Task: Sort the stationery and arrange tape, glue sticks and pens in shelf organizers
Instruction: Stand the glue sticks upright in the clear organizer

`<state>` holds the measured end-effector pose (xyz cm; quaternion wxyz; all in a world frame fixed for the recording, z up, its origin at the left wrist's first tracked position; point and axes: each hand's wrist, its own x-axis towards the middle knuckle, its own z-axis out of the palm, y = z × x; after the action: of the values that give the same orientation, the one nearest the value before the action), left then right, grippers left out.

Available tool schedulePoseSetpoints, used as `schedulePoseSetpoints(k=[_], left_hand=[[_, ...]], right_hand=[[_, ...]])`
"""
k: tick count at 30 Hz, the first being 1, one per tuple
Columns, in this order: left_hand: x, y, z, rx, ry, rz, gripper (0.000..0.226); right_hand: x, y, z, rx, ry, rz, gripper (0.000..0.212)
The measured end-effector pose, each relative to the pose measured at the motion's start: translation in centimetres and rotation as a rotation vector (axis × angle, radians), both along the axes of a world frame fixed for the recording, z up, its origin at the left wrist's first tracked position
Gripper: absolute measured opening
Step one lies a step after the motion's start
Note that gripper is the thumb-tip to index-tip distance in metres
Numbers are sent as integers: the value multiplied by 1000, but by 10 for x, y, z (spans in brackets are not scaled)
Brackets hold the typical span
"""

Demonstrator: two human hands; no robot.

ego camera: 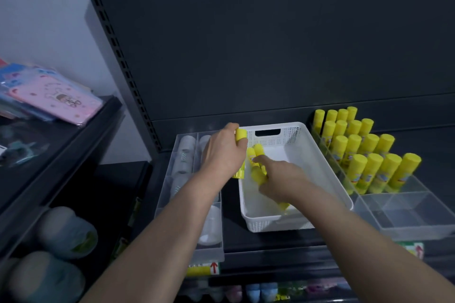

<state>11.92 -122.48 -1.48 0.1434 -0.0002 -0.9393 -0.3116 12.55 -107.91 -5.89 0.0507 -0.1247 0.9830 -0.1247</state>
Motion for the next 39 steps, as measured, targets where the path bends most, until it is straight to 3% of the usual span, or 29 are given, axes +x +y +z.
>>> schedulePoseSetpoints(k=[6,13,17,19,28,33,39], left_hand=[[4,47,12,183,35,-36,33],[27,139,20,572,-68,-214,24],[36,177,12,668,-98,-239,26],[40,190,4,609,-122,-242,29],[68,212,-28,-6,-80,-373,31],[74,206,-16,123,-124,-298,43],[83,197,-4,119,-51,-158,35]], right_hand=[[32,74,33,-282,245,-137,41],[67,172,60,-533,305,-300,37],[81,212,63,-565,396,-326,38],[84,226,62,-532,406,-318,39],[88,251,42,-544,345,-175,38],[83,244,39,-513,345,-68,38],[74,230,23,-224,278,10,39]])
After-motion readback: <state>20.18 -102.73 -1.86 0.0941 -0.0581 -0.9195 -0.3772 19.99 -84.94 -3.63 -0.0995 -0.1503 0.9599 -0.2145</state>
